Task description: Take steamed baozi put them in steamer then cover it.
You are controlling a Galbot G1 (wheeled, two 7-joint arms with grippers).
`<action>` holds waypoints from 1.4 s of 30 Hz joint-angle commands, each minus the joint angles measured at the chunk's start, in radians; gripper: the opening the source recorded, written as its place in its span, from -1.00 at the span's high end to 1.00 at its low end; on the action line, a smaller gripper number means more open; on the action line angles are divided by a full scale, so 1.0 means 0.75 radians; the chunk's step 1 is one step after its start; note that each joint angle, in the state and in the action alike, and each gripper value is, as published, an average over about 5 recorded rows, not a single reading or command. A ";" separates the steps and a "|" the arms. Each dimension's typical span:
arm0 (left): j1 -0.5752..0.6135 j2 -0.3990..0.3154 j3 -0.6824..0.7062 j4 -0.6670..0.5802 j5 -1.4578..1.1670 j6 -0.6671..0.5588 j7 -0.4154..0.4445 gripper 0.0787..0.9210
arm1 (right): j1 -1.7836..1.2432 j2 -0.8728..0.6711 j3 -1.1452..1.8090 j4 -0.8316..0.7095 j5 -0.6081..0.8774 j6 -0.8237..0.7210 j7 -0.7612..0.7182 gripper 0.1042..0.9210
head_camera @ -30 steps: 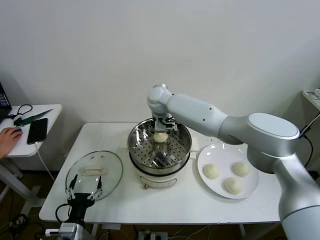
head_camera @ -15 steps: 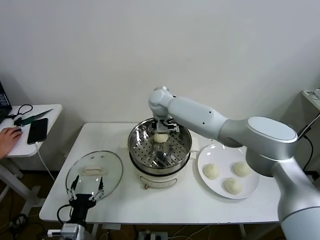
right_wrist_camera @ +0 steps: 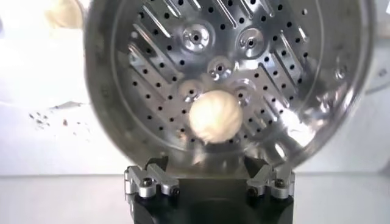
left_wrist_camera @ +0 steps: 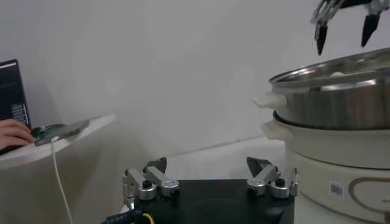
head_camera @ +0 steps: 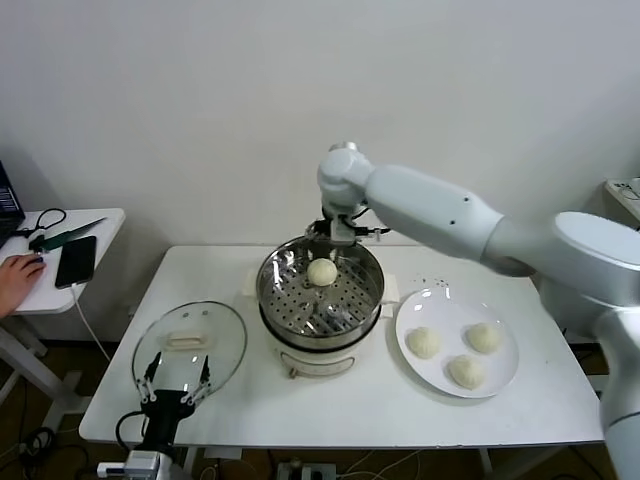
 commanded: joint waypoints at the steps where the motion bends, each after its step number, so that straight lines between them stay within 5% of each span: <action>1: -0.001 -0.001 0.002 -0.008 0.003 0.002 0.000 -0.77 | 0.235 -0.307 -0.231 0.181 0.567 -0.380 0.059 -0.76; 8: -0.006 -0.006 0.007 -0.017 -0.004 -0.003 -0.005 -0.77 | 0.188 -0.557 -0.250 0.206 0.820 -0.806 -0.016 -0.76; 15: 0.015 -0.003 0.003 -0.039 -0.006 -0.002 0.024 -0.77 | -0.053 -0.742 -0.202 0.237 0.975 -0.965 -0.030 -0.76; 25: 0.028 -0.008 -0.004 -0.032 -0.005 0.001 0.033 -0.77 | -0.464 -0.778 0.031 0.225 0.792 -0.990 -0.007 -0.76; 42: 0.044 -0.006 -0.011 0.006 -0.008 -0.002 0.037 -0.77 | -0.716 -0.531 0.240 -0.016 0.648 -0.969 0.043 -0.76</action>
